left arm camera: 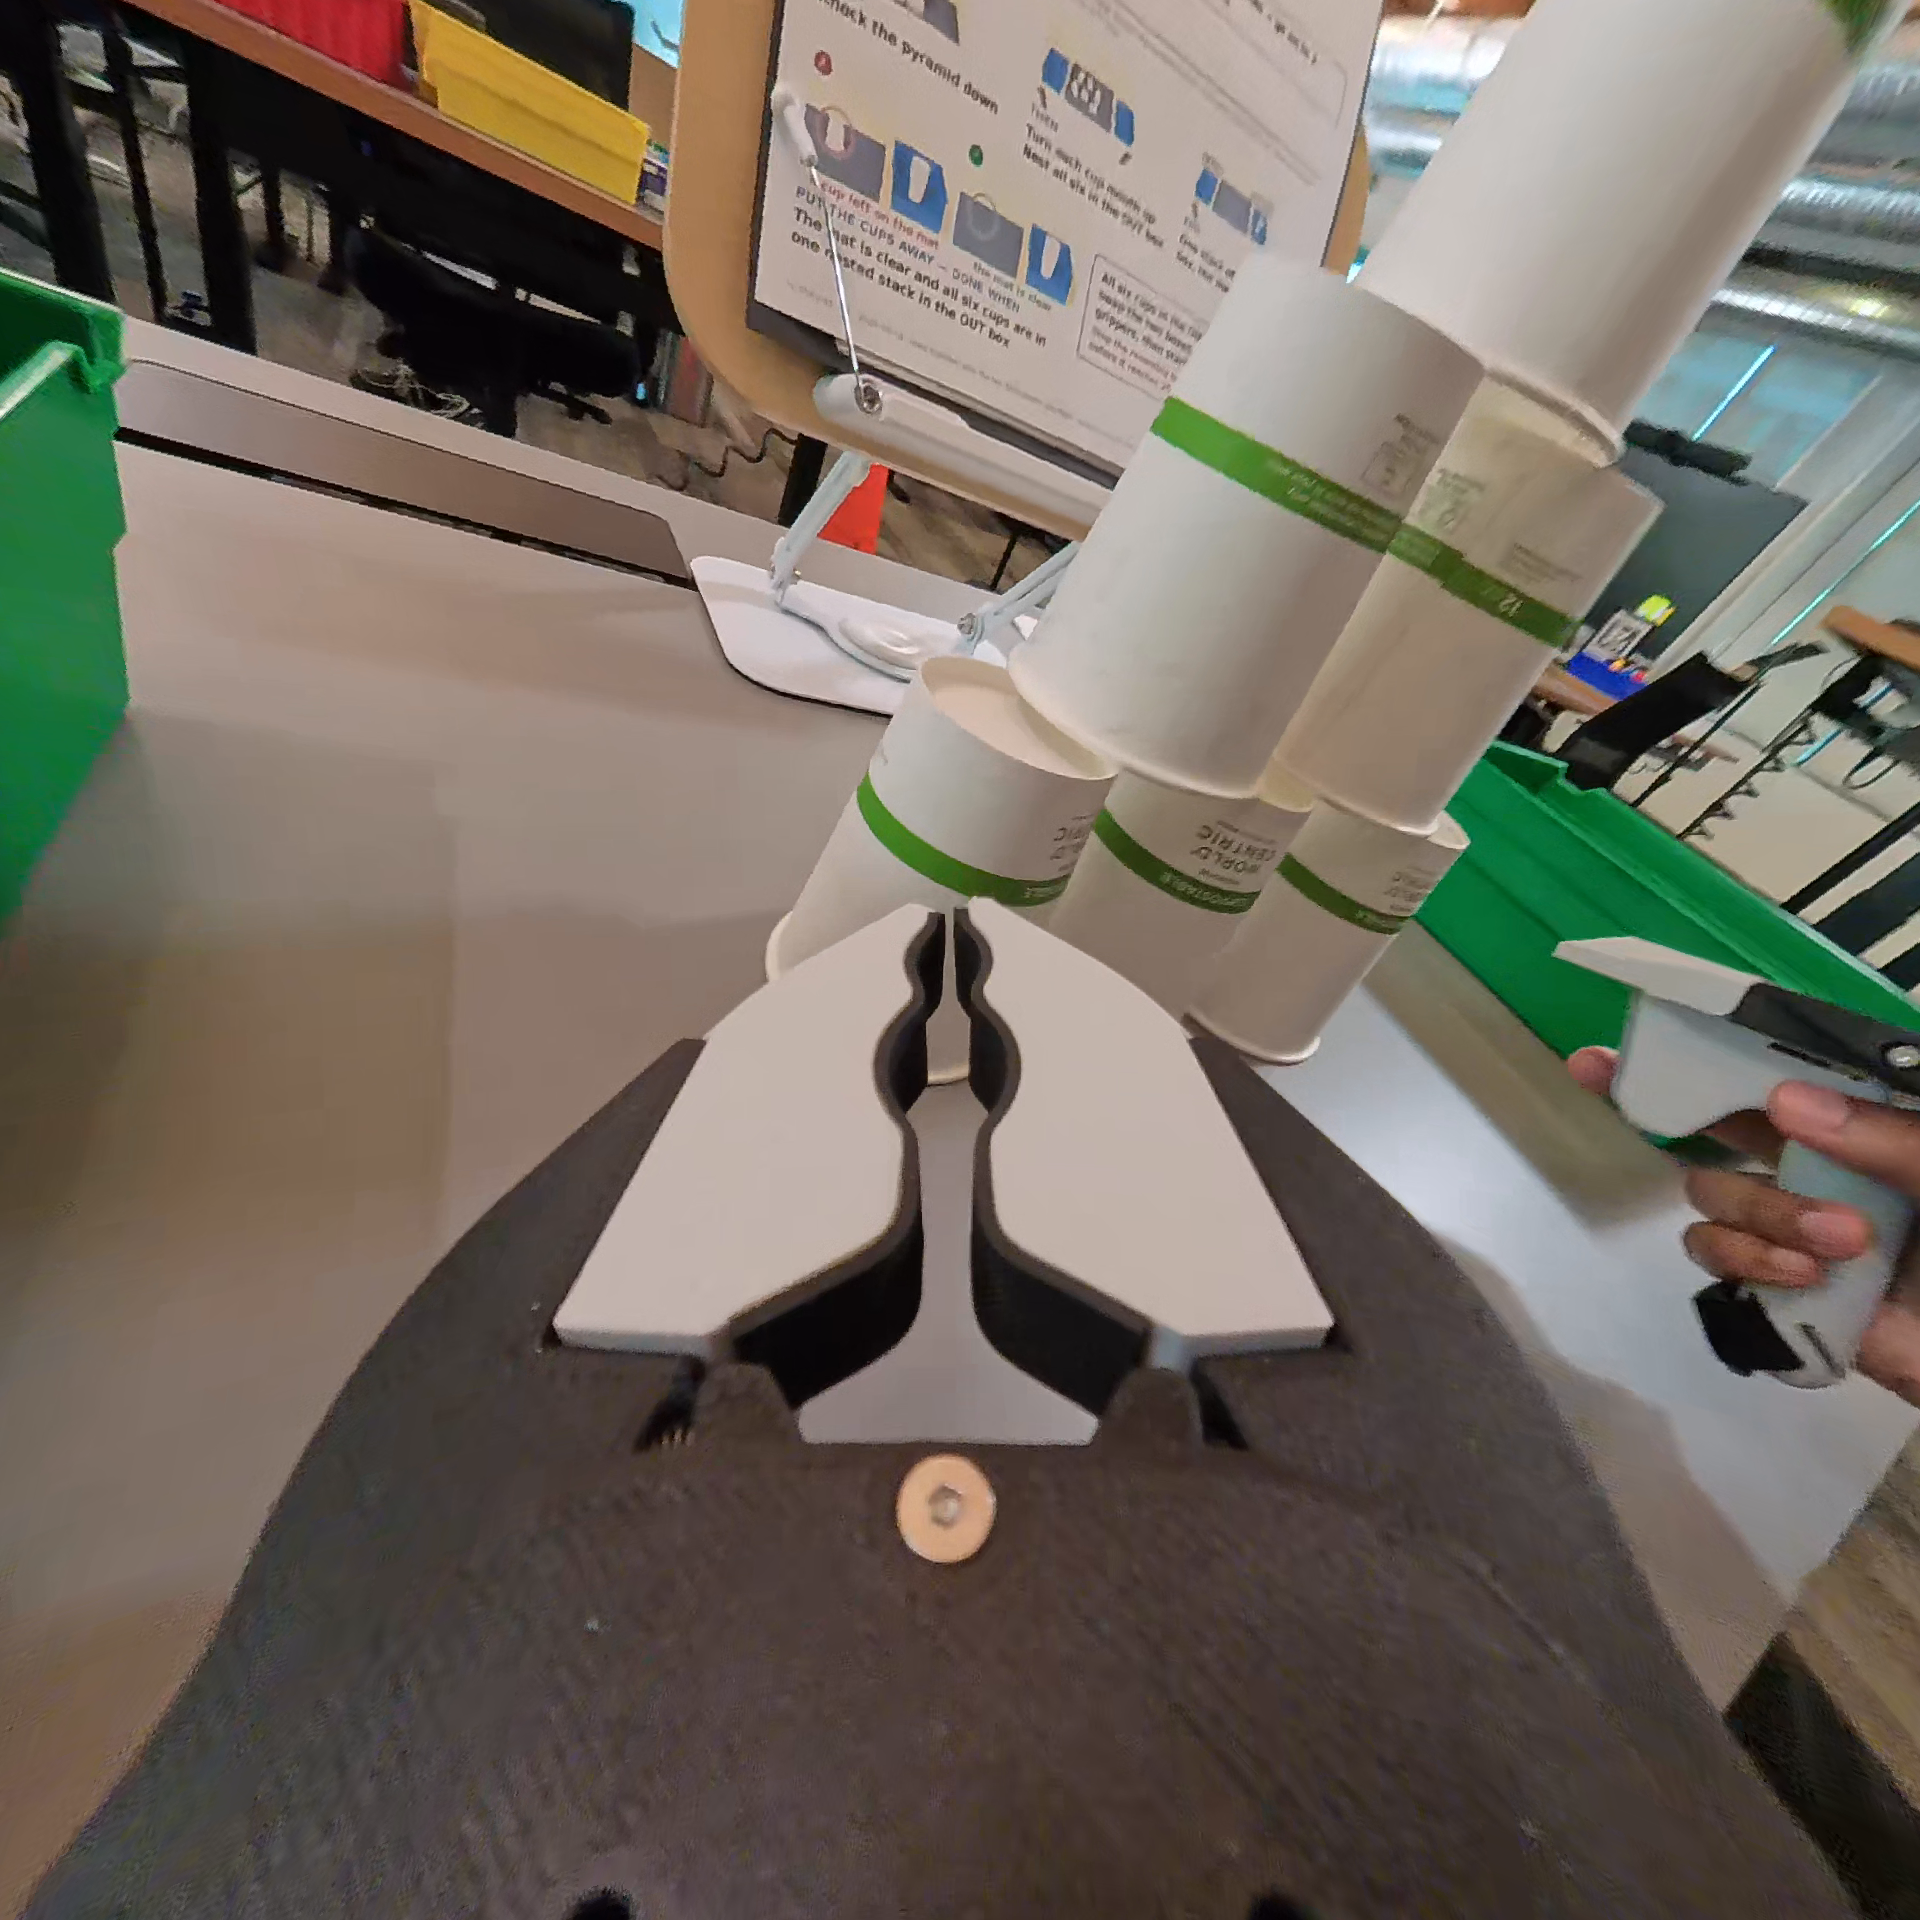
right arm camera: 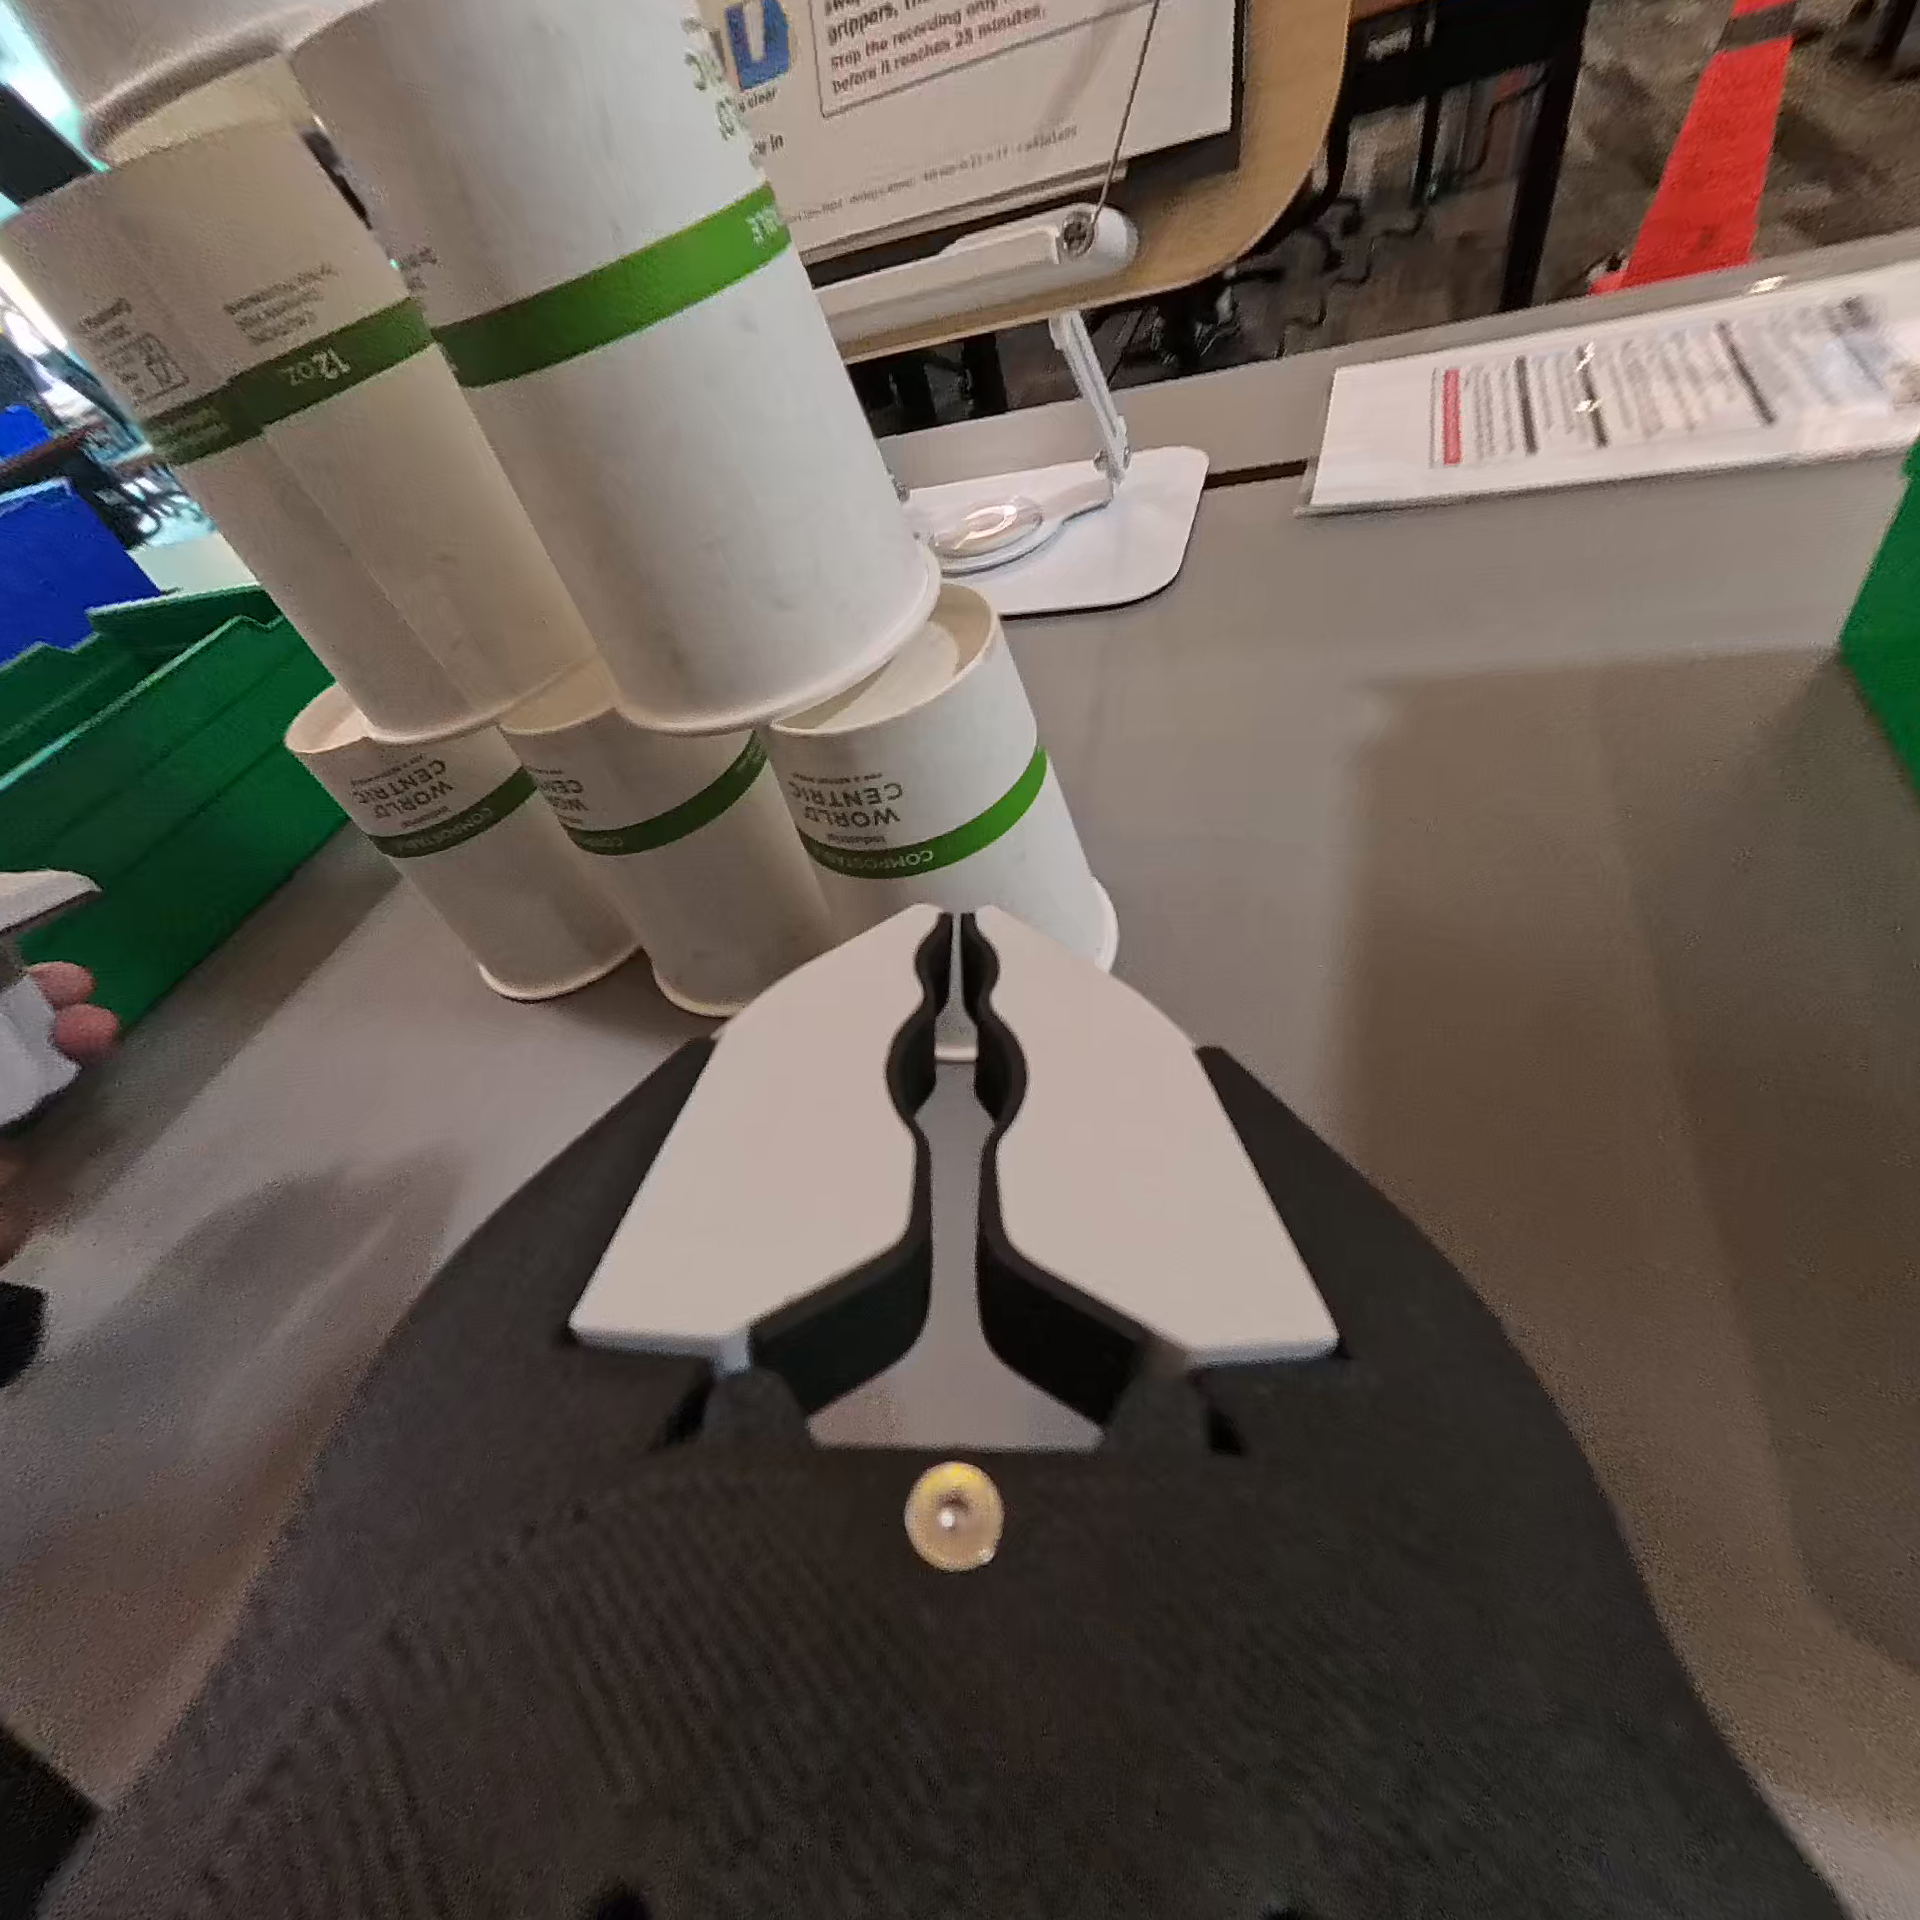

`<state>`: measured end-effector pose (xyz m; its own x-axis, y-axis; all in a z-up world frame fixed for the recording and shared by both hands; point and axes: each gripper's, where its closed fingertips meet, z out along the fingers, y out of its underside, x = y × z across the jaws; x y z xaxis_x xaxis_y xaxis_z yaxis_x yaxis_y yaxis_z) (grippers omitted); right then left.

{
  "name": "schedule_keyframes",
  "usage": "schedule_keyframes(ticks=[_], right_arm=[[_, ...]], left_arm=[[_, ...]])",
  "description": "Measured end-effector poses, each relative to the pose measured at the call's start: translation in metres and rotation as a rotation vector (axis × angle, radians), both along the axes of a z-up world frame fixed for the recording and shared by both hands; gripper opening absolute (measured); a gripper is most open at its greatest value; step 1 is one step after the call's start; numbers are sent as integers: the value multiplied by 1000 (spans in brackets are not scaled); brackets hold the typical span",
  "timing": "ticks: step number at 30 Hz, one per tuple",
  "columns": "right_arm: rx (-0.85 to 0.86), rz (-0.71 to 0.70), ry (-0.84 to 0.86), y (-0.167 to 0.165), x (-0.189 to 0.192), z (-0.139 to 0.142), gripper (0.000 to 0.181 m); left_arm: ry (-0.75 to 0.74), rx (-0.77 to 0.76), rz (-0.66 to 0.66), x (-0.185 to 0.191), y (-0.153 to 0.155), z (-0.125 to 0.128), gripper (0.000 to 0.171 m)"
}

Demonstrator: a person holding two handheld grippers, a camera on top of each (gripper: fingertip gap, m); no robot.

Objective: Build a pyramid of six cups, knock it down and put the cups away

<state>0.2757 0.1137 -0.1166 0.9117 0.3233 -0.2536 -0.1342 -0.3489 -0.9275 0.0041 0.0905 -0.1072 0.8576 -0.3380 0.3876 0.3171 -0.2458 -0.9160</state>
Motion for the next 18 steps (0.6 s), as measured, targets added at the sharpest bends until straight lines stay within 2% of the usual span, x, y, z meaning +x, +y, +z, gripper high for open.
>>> schedule_keyframes(ticks=[4,8,12,18], right_arm=[[-59,-7,48,3,4,-6,13],[-47,-66,73,7,18,-3,10],[-18,-97,50,8,26,-1,13],[3,-55,0,10,19,-3,9]], left_arm=[[62,-4,25,-9,9,-8,3],[107,-36,69,-25,13,-18,5],[71,-25,74,-31,8,-11,6],[61,-27,59,-28,11,-13,7]])
